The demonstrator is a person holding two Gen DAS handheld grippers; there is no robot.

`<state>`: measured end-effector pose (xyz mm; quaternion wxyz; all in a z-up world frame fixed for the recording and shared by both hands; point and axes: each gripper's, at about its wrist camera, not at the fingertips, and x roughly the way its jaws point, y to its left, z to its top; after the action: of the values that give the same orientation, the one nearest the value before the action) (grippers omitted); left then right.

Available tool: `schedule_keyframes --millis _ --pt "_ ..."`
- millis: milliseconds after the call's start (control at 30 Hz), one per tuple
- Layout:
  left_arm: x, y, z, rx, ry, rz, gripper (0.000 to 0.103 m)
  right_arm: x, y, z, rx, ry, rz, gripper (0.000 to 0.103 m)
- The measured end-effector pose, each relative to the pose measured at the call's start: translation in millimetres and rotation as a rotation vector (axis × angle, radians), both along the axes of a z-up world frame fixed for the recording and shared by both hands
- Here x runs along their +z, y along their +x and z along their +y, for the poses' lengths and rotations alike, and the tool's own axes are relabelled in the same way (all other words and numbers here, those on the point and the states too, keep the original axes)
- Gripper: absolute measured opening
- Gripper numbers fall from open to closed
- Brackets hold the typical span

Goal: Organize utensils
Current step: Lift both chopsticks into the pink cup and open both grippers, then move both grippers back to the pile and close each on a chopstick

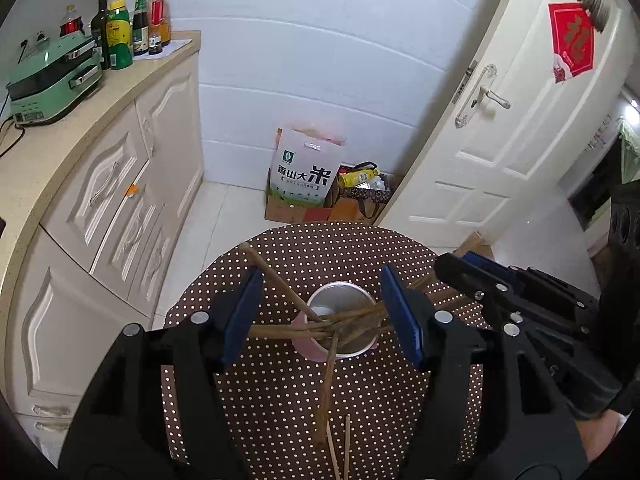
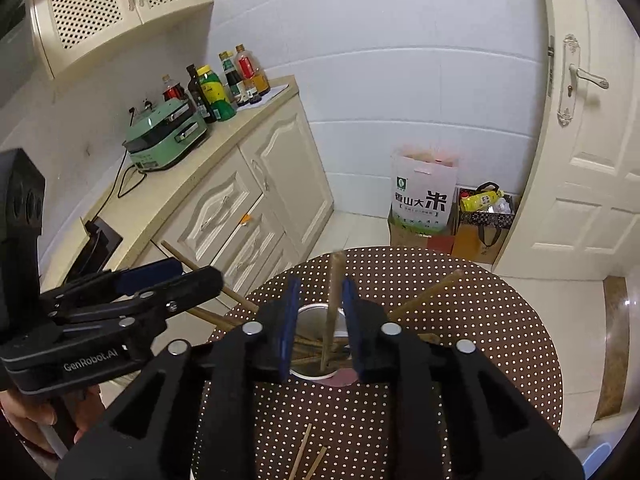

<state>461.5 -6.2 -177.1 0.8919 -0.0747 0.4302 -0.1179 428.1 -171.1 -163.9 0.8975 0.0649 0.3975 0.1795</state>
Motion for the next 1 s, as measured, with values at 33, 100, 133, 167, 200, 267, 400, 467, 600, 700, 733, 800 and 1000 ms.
schedule_keyframes --millis 33,100,133,167,200,267,400,467,600,700,733,800,1000 --pt "1.2 -2.4 2.4 0.003 -0.007 -0.002 0.061 1.4 -1.4 -2.0 -0.005 0.005 -0.002 0.023" --pt "4.1 -7.3 5.8 0.013 -0.012 -0.007 0.061 4.2 -4.4 -6.2 -0.016 0.017 -0.005 0.024" --pt "5.5 -10.1 7.8 0.018 -0.015 -0.013 0.061 5.6 -5.8 -7.8 -0.021 0.021 -0.008 0.025" --pt "6.3 -12.5 9.0 0.022 -0.017 -0.016 0.061 6.4 -6.7 -9.1 -0.024 0.023 -0.009 0.025" --pt "7.6 -15.6 11.4 0.028 -0.02 -0.02 0.061 8.0 -8.8 -11.6 -0.03 0.028 -0.01 0.025" --pt "10.0 -22.6 16.6 0.04 -0.019 -0.029 0.061 10.2 -12.1 -15.8 -0.039 0.036 -0.012 0.025" --pt "12.9 -35.9 25.8 0.073 -0.021 -0.047 0.061 15.1 -22.4 -22.6 -0.058 0.055 -0.02 0.025" --pt "11.9 -44.3 30.3 0.091 -0.008 -0.055 0.062 15.2 -28.2 -24.9 -0.063 0.061 -0.021 0.025" --pt "7.3 -56.3 41.6 0.128 -0.013 -0.062 0.062 15.8 -42.0 -28.1 -0.069 0.069 -0.025 0.025" --pt "1.4 -65.3 50.8 0.154 -0.031 -0.055 0.062 15.5 -50.1 -30.8 -0.077 0.08 -0.017 0.025" --pt "-0.7 -67.9 52.7 0.159 -0.034 -0.054 0.062 15.0 -52.6 -31.1 -0.076 0.082 -0.015 0.025" --pt "-6.6 -72.6 57.2 0.172 -0.041 -0.045 0.063 13.1 -56.2 -30.3 -0.076 0.081 -0.012 0.025" --pt "-28.6 -83.3 60.6 0.185 -0.05 0.0 0.063 -3.9 -66.0 -30.4 -0.079 0.072 0.032 0.025"
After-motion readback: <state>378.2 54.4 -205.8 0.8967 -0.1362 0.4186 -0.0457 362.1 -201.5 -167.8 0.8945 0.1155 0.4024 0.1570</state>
